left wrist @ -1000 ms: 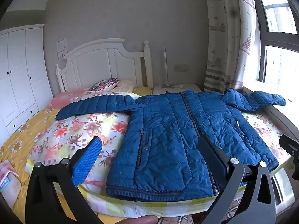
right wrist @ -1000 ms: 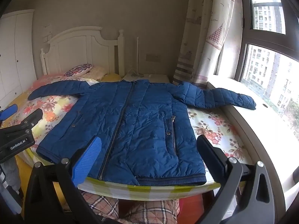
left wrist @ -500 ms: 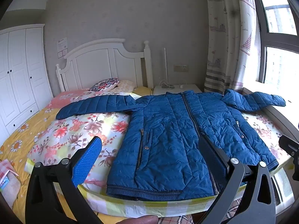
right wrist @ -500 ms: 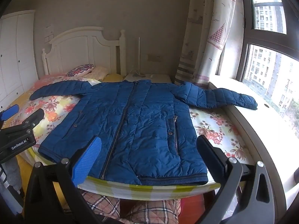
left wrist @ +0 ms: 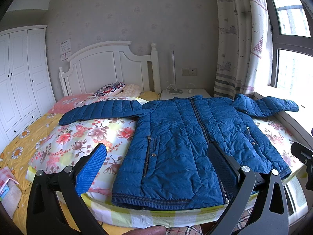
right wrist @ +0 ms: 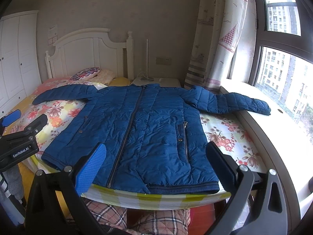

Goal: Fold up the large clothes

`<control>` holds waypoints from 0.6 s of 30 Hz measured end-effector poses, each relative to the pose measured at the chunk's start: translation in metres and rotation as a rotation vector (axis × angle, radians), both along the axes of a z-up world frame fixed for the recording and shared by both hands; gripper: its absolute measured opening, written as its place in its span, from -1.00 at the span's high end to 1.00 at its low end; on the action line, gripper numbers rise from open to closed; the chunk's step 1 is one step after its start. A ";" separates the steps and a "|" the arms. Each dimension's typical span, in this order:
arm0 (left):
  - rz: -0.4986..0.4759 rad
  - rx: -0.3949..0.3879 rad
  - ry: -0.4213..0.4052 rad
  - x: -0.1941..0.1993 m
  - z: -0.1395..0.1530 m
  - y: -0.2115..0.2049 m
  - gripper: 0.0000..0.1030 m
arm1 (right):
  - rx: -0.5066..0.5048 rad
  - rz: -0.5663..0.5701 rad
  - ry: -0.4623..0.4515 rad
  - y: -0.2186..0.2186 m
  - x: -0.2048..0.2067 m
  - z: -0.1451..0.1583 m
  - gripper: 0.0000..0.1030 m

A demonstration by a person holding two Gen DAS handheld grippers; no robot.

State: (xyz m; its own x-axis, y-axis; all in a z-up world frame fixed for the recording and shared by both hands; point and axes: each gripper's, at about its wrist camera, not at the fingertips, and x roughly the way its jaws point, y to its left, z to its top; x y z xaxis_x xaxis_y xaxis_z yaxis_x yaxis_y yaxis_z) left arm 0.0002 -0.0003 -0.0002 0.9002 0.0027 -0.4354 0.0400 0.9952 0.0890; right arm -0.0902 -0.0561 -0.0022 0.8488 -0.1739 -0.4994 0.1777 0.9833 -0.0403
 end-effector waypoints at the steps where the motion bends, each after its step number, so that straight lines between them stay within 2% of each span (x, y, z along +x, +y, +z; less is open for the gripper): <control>1: 0.000 0.000 0.000 0.000 0.000 0.000 -0.91 | -0.001 0.000 0.000 0.000 0.000 0.000 -0.96; 18: 0.001 0.000 -0.002 0.000 0.000 0.000 -0.91 | 0.001 0.014 -0.004 0.003 -0.001 0.003 -0.96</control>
